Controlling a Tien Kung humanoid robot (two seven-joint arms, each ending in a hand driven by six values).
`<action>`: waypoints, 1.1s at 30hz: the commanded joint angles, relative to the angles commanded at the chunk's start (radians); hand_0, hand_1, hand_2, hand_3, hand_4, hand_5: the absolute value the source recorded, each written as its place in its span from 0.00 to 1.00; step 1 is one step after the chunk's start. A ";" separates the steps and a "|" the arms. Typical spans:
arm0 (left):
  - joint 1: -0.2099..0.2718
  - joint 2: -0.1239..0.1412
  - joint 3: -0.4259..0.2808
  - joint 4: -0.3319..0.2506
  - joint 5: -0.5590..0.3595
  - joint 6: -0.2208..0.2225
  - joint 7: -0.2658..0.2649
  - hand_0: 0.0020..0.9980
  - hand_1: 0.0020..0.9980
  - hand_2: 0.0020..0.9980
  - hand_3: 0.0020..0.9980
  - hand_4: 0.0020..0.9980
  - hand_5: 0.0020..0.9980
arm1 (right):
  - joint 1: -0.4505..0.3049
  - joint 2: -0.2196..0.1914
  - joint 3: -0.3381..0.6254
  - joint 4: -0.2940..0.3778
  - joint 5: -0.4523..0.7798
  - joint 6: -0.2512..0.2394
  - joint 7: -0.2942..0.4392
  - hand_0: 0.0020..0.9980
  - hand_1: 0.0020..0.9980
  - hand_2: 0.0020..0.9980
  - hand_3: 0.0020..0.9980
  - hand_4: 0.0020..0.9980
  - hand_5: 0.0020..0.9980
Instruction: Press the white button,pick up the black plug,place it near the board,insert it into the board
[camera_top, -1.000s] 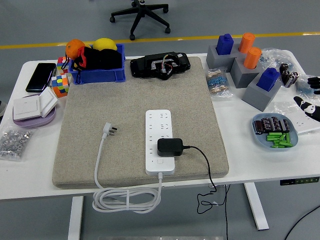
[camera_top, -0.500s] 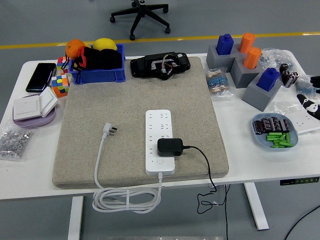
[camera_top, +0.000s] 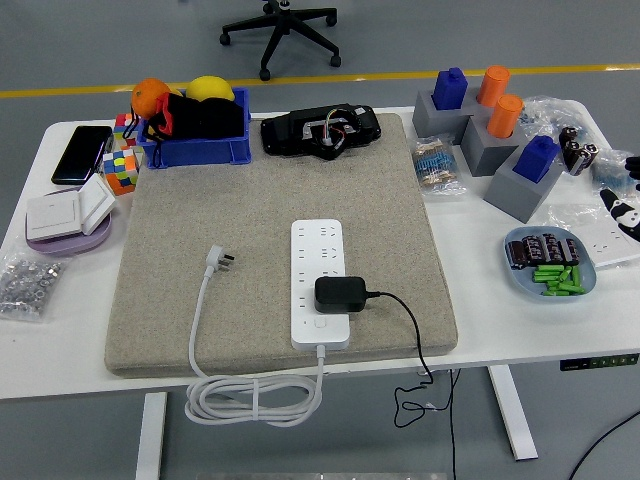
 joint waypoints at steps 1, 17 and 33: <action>0.001 0.000 -0.001 0.000 0.001 0.000 0.000 0.47 0.50 0.50 0.59 0.56 0.27 | 0.001 0.000 0.002 0.000 0.000 0.000 -0.001 0.62 0.63 0.61 0.61 0.85 0.20; 0.014 0.005 -0.006 0.000 0.007 0.000 0.000 0.47 0.50 0.50 0.59 0.56 0.27 | -0.011 0.014 0.016 0.004 -0.004 0.020 -0.018 0.61 0.62 0.60 0.61 0.83 0.19; 0.016 0.008 -0.007 0.000 0.006 0.001 -0.002 0.47 0.50 0.50 0.59 0.56 0.27 | -0.019 0.022 0.031 0.002 -0.002 0.022 -0.018 0.61 0.62 0.60 0.60 0.82 0.19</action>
